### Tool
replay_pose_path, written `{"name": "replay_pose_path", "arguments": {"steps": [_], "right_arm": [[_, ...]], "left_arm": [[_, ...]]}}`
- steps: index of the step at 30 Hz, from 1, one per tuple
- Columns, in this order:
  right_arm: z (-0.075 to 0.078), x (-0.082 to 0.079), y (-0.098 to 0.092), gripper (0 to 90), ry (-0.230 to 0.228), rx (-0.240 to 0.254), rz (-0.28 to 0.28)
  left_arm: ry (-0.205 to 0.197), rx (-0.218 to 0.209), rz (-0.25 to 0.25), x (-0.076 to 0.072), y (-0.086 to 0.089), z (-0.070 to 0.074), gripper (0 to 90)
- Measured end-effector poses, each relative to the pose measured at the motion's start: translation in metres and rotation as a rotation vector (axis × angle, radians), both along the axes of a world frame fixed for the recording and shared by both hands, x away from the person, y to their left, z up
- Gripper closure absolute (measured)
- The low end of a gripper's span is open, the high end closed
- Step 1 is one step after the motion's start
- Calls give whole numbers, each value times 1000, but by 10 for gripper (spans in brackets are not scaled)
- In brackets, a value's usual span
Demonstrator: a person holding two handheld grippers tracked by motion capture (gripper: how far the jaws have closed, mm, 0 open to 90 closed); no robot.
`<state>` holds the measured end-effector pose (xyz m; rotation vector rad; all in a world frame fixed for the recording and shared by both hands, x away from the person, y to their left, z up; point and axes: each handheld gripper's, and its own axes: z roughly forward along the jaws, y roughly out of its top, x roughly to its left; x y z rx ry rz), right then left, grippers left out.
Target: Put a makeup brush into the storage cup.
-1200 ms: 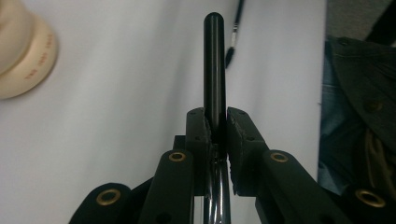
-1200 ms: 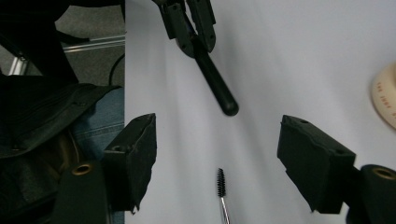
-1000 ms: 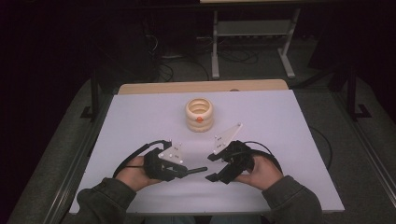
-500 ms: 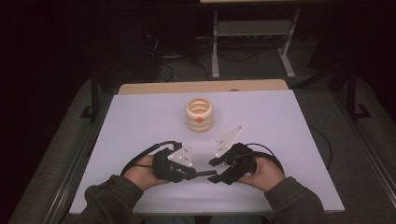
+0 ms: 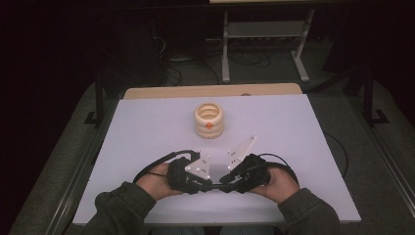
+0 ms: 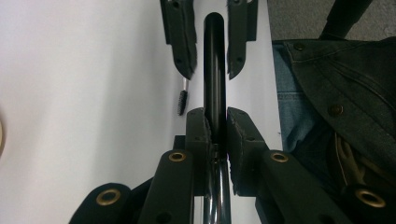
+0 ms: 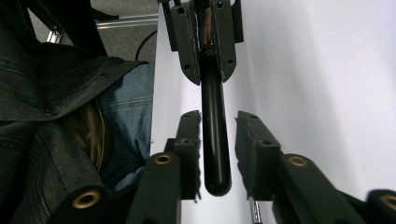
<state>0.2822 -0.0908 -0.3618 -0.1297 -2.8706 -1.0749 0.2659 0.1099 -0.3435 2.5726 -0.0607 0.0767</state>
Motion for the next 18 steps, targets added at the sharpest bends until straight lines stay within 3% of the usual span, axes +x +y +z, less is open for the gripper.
{"name": "replay_pose_path", "arguments": {"steps": [5,18], "right_arm": [[-2,-1,0,765,16,-5,13],[-6,0,-4,771,38,-1,18]], "left_arm": [[-9,15,-12,0,-4,0,796],[-11,28,-27,0,-9,-2,796]]}}
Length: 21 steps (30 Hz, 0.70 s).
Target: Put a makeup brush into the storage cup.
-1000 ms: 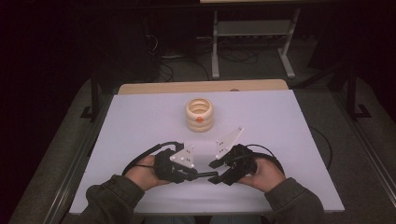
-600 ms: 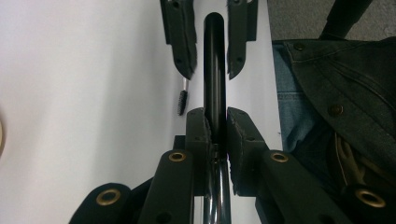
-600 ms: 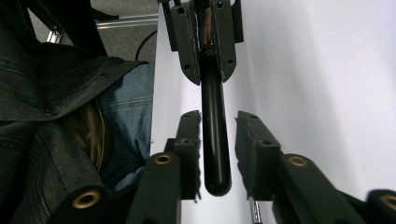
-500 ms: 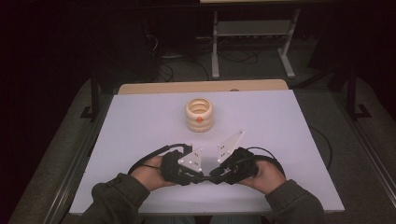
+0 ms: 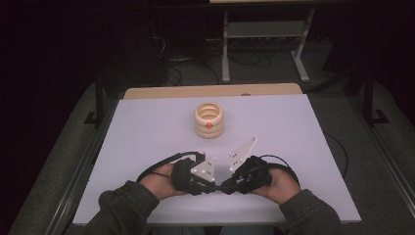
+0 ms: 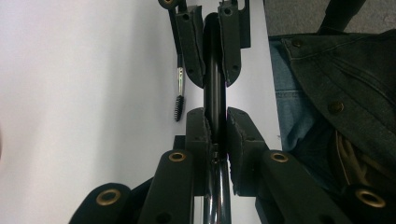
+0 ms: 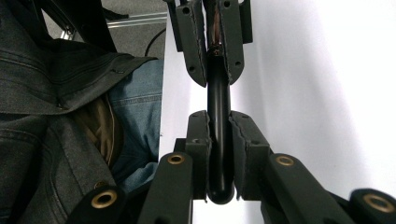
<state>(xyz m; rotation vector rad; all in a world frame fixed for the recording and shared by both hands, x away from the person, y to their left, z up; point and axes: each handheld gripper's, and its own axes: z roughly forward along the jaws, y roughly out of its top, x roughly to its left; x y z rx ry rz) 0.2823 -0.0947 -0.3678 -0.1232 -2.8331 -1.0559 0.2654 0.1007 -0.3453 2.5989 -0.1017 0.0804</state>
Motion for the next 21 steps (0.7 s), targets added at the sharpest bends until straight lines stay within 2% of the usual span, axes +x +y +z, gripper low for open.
{"name": "replay_pose_path", "arguments": {"steps": [10,13,15,16,18,21], "right_arm": [[-4,-2,-1,784,19,-18,-7],[-4,-3,0,785,11,-24,-10],[-4,-3,-3,786,2,-15,-13],[-5,-4,-4,786,-3,-15,-19],[-6,-3,-8,785,-9,-4,-20],[-8,-6,-14,785,-10,11,-29]], "left_arm": [[-1,12,-9,-2,-4,-2,795],[1,6,-9,-1,-4,-4,791],[13,-15,8,0,-2,-4,759],[27,-30,29,1,0,-5,704],[42,-32,42,2,5,-6,647],[66,-45,72,3,14,-10,631]]}}
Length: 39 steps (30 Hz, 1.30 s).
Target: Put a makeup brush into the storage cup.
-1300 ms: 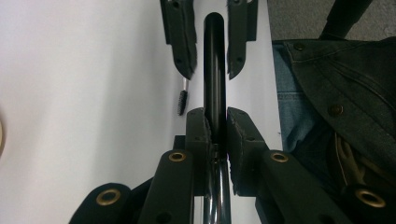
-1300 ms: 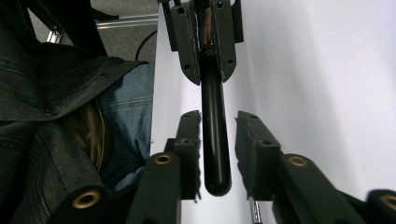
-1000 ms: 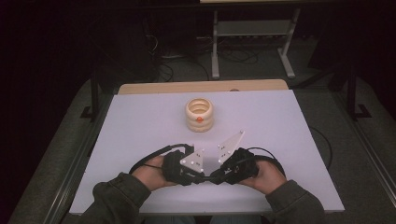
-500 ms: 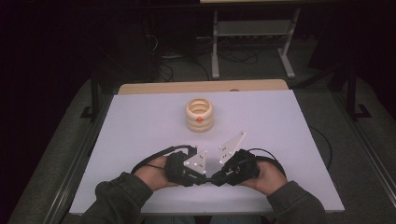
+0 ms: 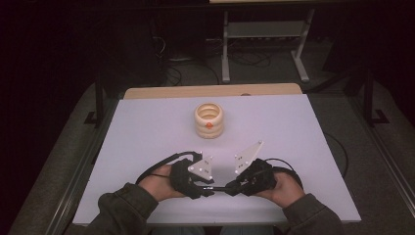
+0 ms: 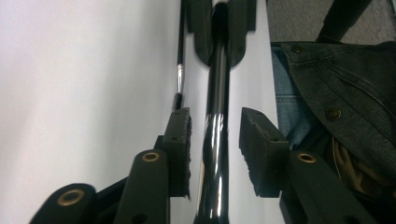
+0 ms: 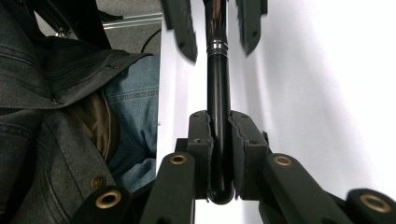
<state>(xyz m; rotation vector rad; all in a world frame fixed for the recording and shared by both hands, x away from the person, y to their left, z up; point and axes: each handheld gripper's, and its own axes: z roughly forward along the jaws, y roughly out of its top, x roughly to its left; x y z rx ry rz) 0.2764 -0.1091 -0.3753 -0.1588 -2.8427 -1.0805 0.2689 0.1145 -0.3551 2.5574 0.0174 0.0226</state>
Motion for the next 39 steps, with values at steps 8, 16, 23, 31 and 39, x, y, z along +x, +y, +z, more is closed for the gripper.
{"name": "replay_pose_path", "arguments": {"steps": [8,16,23,31,39], "right_arm": [[0,-2,-5,785,-19,43,-10],[-3,-3,5,643,-15,-11,-26],[-1,-4,21,730,-8,-81,6],[-5,-8,26,786,6,-108,38],[-6,-6,16,787,-21,-41,9]], "left_arm": [[18,6,-4,3,5,-2,736],[15,69,-35,0,2,-6,763],[-5,82,-55,-4,1,-3,763],[42,24,-62,-4,6,-6,758],[66,-32,-10,1,15,-7,604]]}}
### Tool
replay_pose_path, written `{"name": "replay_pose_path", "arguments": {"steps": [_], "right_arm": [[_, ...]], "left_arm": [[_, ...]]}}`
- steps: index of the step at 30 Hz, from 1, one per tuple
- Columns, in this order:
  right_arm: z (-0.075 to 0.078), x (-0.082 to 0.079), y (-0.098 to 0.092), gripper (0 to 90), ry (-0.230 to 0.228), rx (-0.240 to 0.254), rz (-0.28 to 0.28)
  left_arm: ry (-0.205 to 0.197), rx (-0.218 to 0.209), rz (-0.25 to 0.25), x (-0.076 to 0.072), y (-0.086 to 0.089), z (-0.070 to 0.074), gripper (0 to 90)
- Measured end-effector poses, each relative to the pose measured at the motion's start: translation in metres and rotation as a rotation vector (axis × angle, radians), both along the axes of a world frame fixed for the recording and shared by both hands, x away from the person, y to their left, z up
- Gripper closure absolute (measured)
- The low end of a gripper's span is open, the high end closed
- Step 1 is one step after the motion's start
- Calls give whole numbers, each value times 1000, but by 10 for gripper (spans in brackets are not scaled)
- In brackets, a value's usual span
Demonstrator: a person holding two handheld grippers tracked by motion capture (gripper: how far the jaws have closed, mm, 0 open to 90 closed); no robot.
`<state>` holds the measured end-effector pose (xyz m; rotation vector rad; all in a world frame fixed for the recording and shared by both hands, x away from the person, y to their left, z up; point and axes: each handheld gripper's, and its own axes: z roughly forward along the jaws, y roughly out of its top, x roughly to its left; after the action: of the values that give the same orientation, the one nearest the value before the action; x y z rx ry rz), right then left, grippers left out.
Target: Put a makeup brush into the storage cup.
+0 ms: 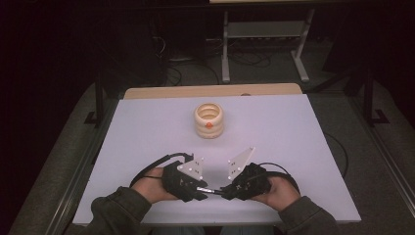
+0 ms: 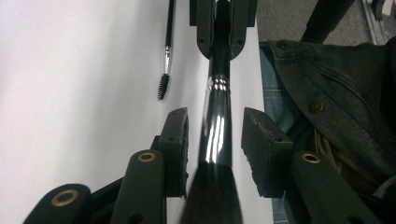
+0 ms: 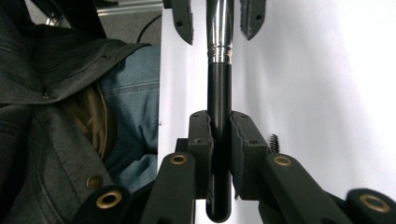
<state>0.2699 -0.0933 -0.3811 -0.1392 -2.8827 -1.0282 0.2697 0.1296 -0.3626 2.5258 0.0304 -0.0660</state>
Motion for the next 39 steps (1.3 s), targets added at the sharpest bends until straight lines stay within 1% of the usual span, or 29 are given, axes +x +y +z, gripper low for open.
{"name": "replay_pose_path", "arguments": {"steps": [1,2,3,4,6,7,8,10,12,13,15,16,18,19,20,22,23,24,27,29,30,31,32,33,34,36,37,39], "right_arm": [[0,0,-1,787,-2,14,4],[0,0,-1,787,-5,17,3],[0,-1,-1,787,-23,16,-2],[0,-2,-1,787,-37,18,-1],[1,-4,0,787,-55,28,-1],[0,-5,0,786,-59,30,-1],[0,-5,1,786,-59,31,1],[-1,-5,1,782,-66,36,-1],[-3,-4,2,750,-60,34,-16],[-3,-3,3,690,-42,26,-28],[-4,-1,5,675,-27,3,-37],[-3,-1,6,678,-21,-7,-38],[-2,-3,9,695,-30,-33,-33],[-3,-3,11,699,-32,-50,-30],[-3,-4,14,712,-27,-66,-31],[-5,-5,17,760,-36,-92,-22],[-6,-4,17,767,-37,-94,-17],[-7,-5,18,773,-25,-93,-13],[-9,-6,17,785,-33,-75,-3],[-8,-7,14,788,-35,-55,-13],[-9,-7,13,788,-38,-45,-19],[-10,-8,12,788,-40,-43,-28],[-11,-8,10,788,-45,-36,-32],[-12,-8,8,789,-41,-24,-41],[-13,-7,6,789,-43,-15,-43],[-15,-8,1,788,-48,1,-55],[-15,-8,-2,789,-39,15,-64],[-15,-7,-8,788,-39,35,-85]], "left_arm": [[2,-6,6,0,0,0,600],[3,-14,13,-1,-1,0,605],[-6,-7,-1,1,-1,1,620],[-2,-14,3,1,-1,1,629],[2,-20,4,1,-1,2,675],[-1,-19,1,2,-1,2,719],[3,-18,-1,2,-1,3,740],[3,-9,-6,2,-1,3,752],[1,6,-1,2,-2,3,757],[0,11,7,2,-2,2,758],[-5,38,6,1,-4,1,759],[-9,53,8,1,-4,0,759],[-6,63,3,0,-6,-1,760],[-1,63,8,-1,-7,-2,760],[-4,66,2,-1,-8,-2,760],[-6,65,-8,-2,-9,-2,760],[-6,64,-10,-2,-9,-2,759],[-3,65,-15,-2,-9,-1,758],[9,36,3,0,-5,-2,746],[25,-2,25,2,-2,-1,713],[36,-16,38,3,1,0,670],[42,-38,55,3,3,0,650],[41,-53,62,4,5,0,628],[40,-68,76,5,8,0,605],[40,-75,92,6,11,0,587],[58,-100,119,7,17,0,570],[63,-111,134,8,19,0,563],[62,-127,154,10,25,0,555]]}}
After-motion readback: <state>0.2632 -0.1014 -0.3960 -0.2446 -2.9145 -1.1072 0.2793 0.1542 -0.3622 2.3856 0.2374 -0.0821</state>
